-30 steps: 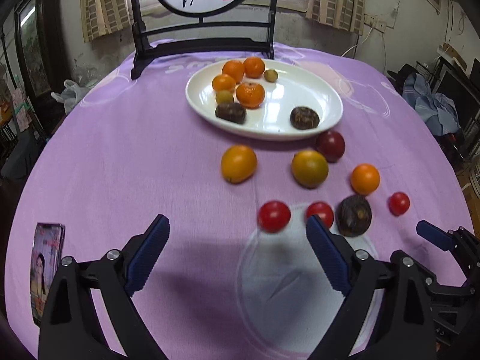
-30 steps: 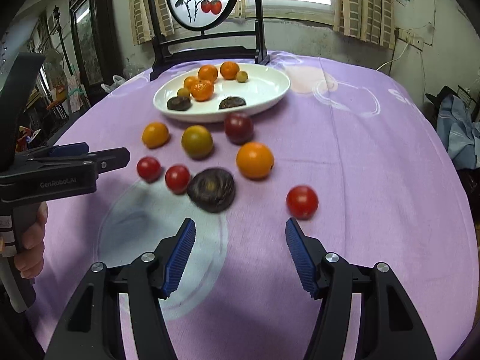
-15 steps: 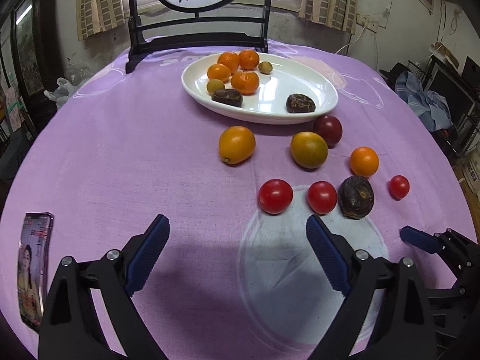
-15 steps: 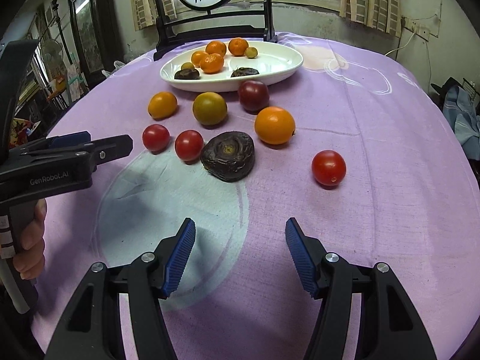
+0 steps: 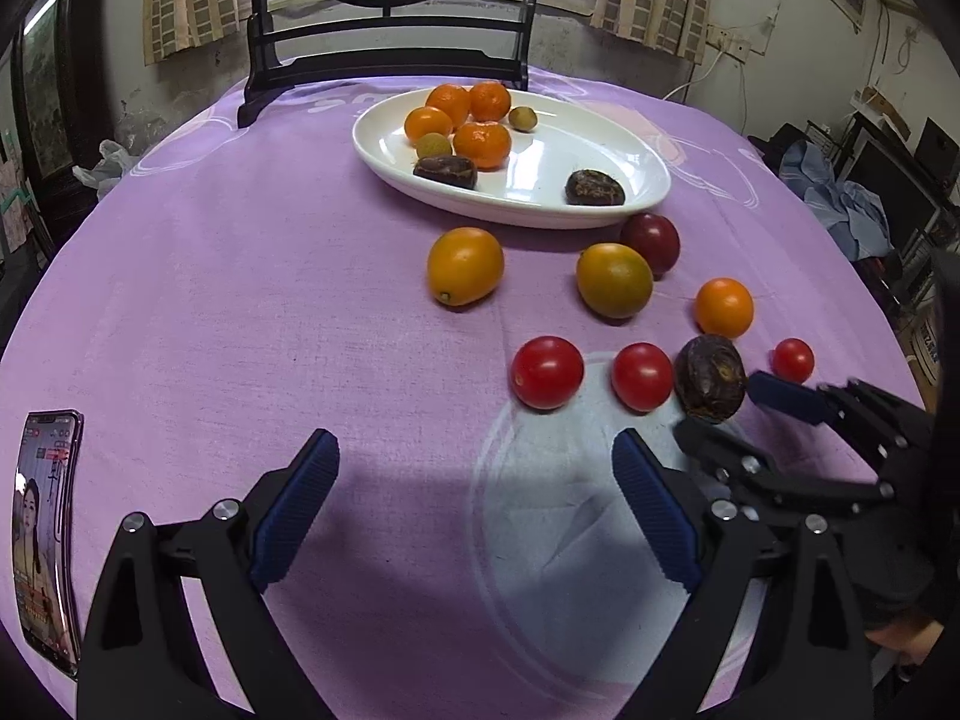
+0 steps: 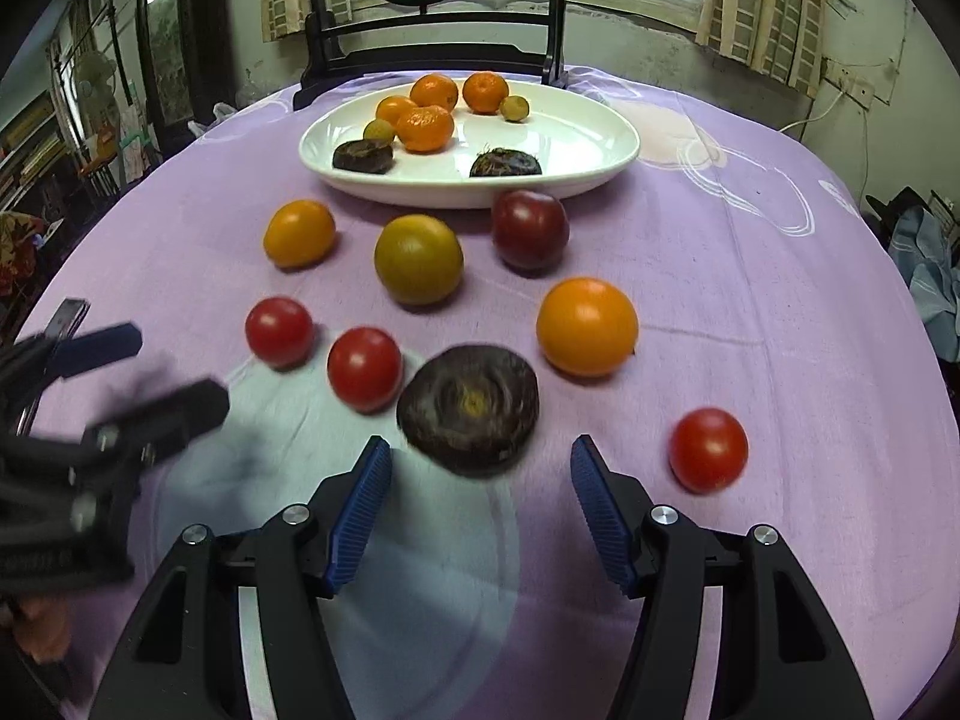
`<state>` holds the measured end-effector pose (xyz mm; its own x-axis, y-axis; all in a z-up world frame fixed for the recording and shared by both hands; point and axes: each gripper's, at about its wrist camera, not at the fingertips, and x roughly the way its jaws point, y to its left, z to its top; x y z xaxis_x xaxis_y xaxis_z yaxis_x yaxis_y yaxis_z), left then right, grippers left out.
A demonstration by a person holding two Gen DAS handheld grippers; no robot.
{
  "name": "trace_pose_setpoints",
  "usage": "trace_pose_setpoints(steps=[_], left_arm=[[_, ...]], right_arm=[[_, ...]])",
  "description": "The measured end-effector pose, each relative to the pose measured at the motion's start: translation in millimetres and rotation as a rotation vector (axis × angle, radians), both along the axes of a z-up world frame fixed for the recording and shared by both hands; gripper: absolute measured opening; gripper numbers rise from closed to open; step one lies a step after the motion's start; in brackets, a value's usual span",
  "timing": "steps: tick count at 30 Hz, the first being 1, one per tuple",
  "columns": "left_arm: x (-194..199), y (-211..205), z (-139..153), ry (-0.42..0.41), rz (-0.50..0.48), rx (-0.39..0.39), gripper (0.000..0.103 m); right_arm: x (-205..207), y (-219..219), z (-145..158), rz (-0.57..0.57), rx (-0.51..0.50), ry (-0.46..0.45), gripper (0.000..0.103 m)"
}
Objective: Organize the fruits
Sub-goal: 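Grasp a dark brown fruit with the right tool while the left tool grasps a red tomato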
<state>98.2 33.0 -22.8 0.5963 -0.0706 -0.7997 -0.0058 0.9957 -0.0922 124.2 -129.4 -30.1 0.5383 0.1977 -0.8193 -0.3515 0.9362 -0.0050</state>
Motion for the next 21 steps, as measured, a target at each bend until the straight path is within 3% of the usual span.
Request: trace_pose_setpoints(steps=[3, 5, 14, 18, 21], left_arm=[[0, 1, -1, 0.003, -0.004, -0.008, 0.090], [2, 3, -3, 0.014, -0.001, -0.029, 0.090], [6, -4, -11, 0.027, -0.007, -0.002, 0.090], [7, -2, -16, 0.055, -0.007, -0.047, 0.090], [7, -5, -18, 0.038, -0.001, 0.005, 0.090]], right_arm=[[8, 2, 0, -0.016, 0.010, -0.003, 0.060], [8, 4, 0, -0.007, -0.002, -0.017, 0.046], [-16, -12, 7, -0.034, 0.050, -0.015, 0.046], [-22, -22, 5, -0.044, 0.065, -0.017, 0.046], [-23, -29, 4, -0.050, 0.094, -0.009, 0.046]])
